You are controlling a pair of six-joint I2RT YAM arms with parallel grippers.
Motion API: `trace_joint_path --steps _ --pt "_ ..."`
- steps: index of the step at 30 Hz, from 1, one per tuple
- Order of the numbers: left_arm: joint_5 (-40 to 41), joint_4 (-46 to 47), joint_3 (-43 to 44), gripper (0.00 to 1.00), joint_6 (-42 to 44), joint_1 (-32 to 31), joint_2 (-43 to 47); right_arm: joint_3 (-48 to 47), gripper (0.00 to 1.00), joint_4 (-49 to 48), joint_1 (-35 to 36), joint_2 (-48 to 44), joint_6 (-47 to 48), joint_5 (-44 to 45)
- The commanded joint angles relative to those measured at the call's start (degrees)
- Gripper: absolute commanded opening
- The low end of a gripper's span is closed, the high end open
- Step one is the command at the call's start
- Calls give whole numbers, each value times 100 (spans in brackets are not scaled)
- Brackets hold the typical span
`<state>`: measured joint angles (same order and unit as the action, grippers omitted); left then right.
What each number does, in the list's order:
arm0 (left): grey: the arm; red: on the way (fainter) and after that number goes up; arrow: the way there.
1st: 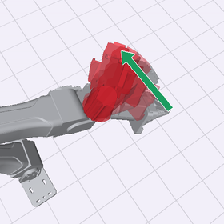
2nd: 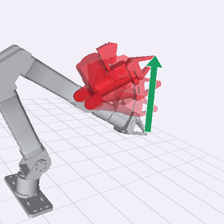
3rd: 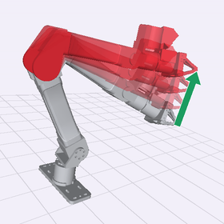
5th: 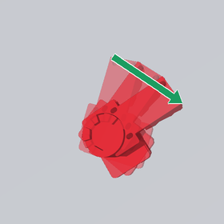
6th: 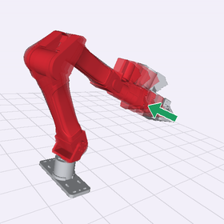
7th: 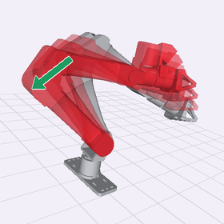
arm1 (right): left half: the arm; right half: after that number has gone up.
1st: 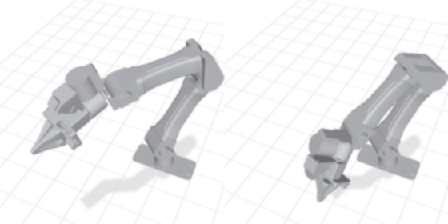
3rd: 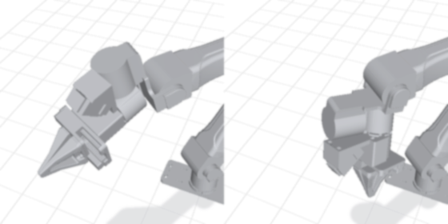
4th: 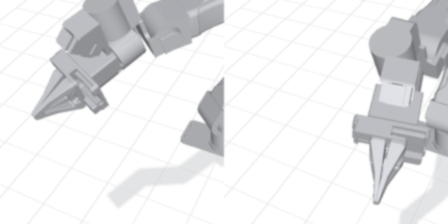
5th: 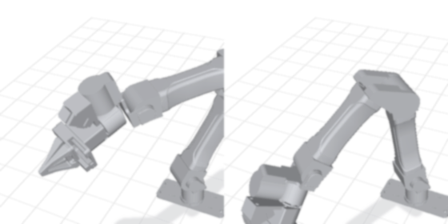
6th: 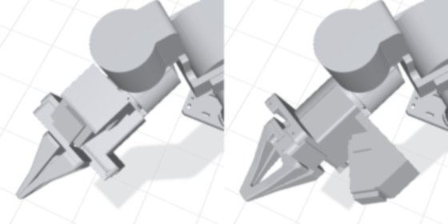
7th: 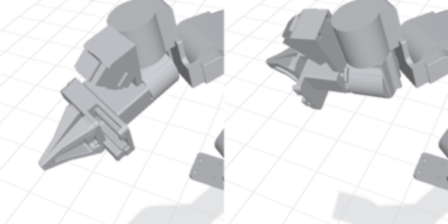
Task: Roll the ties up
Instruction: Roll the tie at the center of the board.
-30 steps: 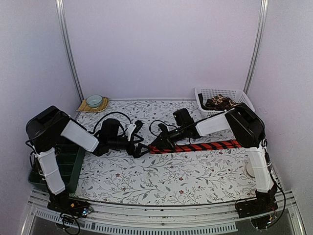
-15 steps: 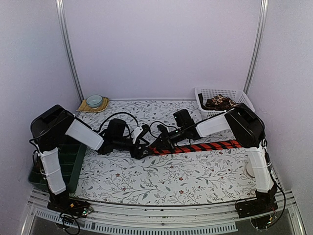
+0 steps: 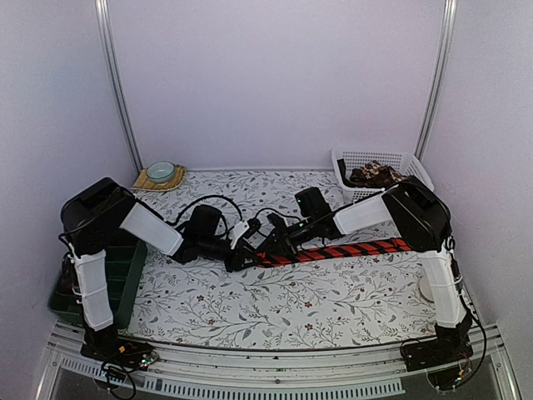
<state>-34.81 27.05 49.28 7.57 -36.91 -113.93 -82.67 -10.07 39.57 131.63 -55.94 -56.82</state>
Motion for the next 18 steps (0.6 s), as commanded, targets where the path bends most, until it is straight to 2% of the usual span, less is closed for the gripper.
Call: trace_joint_path --steps 1,4,9,10,15,18 --pt "162 -289 52 21 140 -101 3 40 1 1 -83 -187 52 -120" --pt "393 -304 -19 18 110 -125 65 -35 1 327 -124 -184 214 -46" --pt "919 -451 -131 20 68 -235 433 -170 1 1005 -132 -189 676 144" --pt "1036 -500 -147 25 60 -264 479 -158 1 1048 -134 -189 706 147" --pt "1214 -324 -515 78 -263 -306 940 -53 2 1114 -135 -221 760 132" --pt "1305 -164 -786 89 -458 -313 1251 -20 2 1216 -133 -217 814 145"
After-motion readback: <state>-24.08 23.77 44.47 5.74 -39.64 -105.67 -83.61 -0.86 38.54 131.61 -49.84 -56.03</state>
